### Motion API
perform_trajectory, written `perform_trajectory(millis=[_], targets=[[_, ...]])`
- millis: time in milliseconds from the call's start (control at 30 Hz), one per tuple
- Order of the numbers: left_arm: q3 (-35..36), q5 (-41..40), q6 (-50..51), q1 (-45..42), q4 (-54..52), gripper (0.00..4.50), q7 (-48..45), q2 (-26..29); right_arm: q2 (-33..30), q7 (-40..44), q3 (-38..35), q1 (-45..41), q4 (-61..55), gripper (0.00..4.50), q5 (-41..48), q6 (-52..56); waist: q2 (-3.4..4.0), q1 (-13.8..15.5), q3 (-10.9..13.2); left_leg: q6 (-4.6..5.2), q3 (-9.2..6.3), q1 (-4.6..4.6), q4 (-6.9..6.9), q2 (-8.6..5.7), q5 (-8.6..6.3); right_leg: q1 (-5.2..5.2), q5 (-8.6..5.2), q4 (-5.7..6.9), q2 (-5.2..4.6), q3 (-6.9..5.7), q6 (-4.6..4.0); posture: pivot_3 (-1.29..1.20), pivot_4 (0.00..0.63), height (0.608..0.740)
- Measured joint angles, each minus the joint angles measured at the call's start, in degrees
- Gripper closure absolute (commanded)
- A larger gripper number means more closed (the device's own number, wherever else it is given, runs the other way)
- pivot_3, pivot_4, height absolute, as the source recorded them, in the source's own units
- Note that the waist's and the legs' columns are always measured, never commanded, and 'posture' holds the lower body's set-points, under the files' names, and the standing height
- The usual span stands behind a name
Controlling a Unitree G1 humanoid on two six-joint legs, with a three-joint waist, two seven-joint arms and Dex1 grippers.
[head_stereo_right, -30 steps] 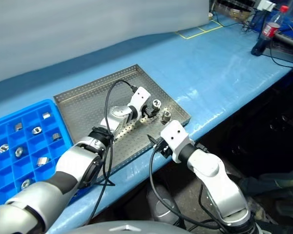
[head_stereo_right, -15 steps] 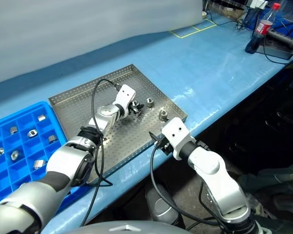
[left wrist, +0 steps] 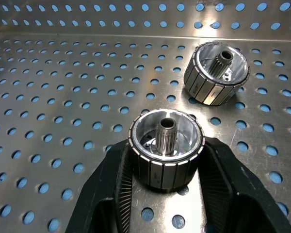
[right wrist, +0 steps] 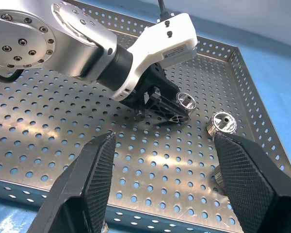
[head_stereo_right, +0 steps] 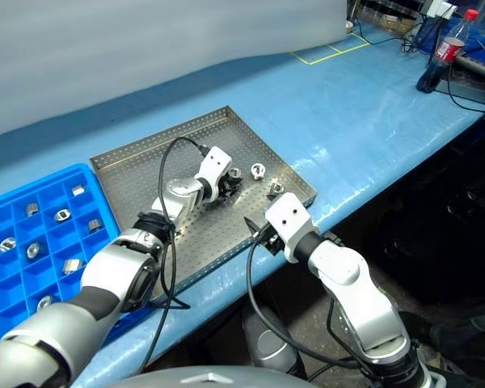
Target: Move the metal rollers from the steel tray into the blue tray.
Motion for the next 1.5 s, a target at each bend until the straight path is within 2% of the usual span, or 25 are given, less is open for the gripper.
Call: perform_trajectory(millis=[233, 300, 467, 567, 667, 833, 1000, 1133, 1267, 1433, 1467, 1500], targets=[[1.43, -1.08, 0.13, 3.78, -5.48, 2.78, -0.83, 1.19, 0.29, 0.74, 0.85, -0.42, 2.18, 1.13, 0.16, -1.06, 0.00, 0.03, 0.00, 0.01, 0.02, 0.01, 0.00, 0.01, 0.01, 0.00, 0.02, 0.01, -0.01, 0.02, 0.03, -0.44, 0.150, 0.740], [2.75, -3.18, 3.45, 8.80, -15.66, 2.78, -2.34, 2.70, 1.22, 2.13, 0.78, -1.03, 4.40, 1.13, 1.84, -1.14, -0.01, 0.10, 0.01, 0.02, 0.03, 0.01, -0.02, 0.04, 0.02, -0.04, 0.03, 0.06, -0.01, 0.05, 0.01, -0.40, 0.150, 0.740], [6.80, -10.01, 24.14, 23.51, -50.65, 2.78, -4.88, 10.85, 0.46, 6.66, 1.79, -4.09, 10.31, 1.13, 3.37, -1.87, 0.00, 1.62, 0.04, 0.02, 0.06, 0.09, 0.01, 0.06, 0.02, -0.10, 0.01, 0.33, 0.01, 0.12, -0.03, -0.31, 0.150, 0.740], [9.85, -11.76, 34.16, 33.28, -69.43, 2.78, -3.65, 15.58, 1.09, 10.66, 3.19, -6.75, 11.91, 1.13, 5.69, -3.56, 0.00, 4.09, 0.05, 0.01, 0.01, 0.17, 0.04, 0.05, 0.02, -0.08, -0.04, 0.47, 0.02, 0.11, -0.12, -0.22, 0.150, 0.740], [14.41, -11.93, 40.19, 41.91, -83.51, 2.78, -0.21, 17.64, 0.14, 12.76, 5.13, -9.99, 15.09, 1.13, 4.87, -5.53, -0.05, 7.71, 0.05, 0.00, -0.04, 0.19, 0.07, 0.03, 0.03, -0.07, -0.08, 0.51, -0.02, 0.04, -0.19, -0.15, 0.150, 0.740], [23.89, -11.48, 47.56, 51.20, -97.28, 2.78, 6.28, 18.63, 0.39, 13.85, 5.29, -12.39, 19.84, 1.13, 4.31, -6.83, -0.16, 14.80, 0.08, -0.02, -0.13, 0.13, 0.10, -0.01, 0.03, -0.13, -0.23, 0.61, -0.12, -0.17, -0.43, -0.08, 0.150, 0.740], [26.06, -10.83, 50.68, 55.21, -102.38, 2.78, 11.01, 17.34, 0.68, 15.22, 5.35, -13.80, 20.85, 1.13, 4.27, -8.47, -0.19, 20.71, 0.07, -0.03, -0.18, 0.04, 0.11, -0.05, 0.03, -0.20, -0.15, 0.61, -0.16, -0.28, -0.69, -0.05, 0.150, 0.740], [26.29, -10.38, 51.03, 56.42, -102.16, 2.78, 13.55, 15.79, 1.28, 15.27, 5.79, -14.22, 21.61, 1.13, 4.06, -8.67, -0.20, 23.58, 0.06, -0.04, -0.15, 0.05, 0.21, -0.04, 0.03, -0.20, -0.39, 0.70, -0.16, -0.31, -1.13, -0.06, 0.150, 0.740], [25.79, -9.39, 50.58, 56.32, -99.67, 2.78, 16.17, 14.84, 1.21, 15.03, 5.89, -14.33, 21.65, 1.13, 2.96, -9.15, -0.22, 25.24, 0.05, -0.04, -0.08, 0.09, 0.28, -0.03, 0.04, -0.17, -0.41, 0.71, -0.15, -0.32, -1.18, -0.07, 0.150, 0.740], [25.28, -8.36, 49.55, 55.64, -95.76, 2.78, 18.32, 14.59, 0.98, 14.76, 5.68, -14.30, 21.57, 1.13, 2.28, -9.17, -0.23, 25.90, 0.04, -0.04, -0.06, 0.08, 0.29, -0.02, 0.04, -0.18, -0.41, 0.73, -0.14, -0.34, -1.20, -0.08, 0.150, 0.740], [25.27, -8.39, 49.49, 55.50, -95.59, 2.05, 18.37, 14.54, 0.96, 14.63, 5.68, -14.29, 21.51, 1.13, 2.20, -9.17, -0.23, 25.96, 0.04, -0.04, -0.06, 0.08, 0.29, -0.02, 0.04, -0.18, -0.41, 0.73, -0.14, -0.34, -1.20, -0.08, 0.150, 0.740], [25.20, -8.36, 49.31, 55.41, -95.29, 1.77, 18.46, 14.52, 0.95, 14.35, 5.63, -14.25, 21.32, 1.13, 2.11, -9.17, -0.23, 25.95, 0.04, -0.04, -0.05, 0.08, 0.28, -0.02, 0.04, -0.18, -0.41, 0.73, -0.14, -0.33, -1.21, -0.08, 0.150, 0.740]])
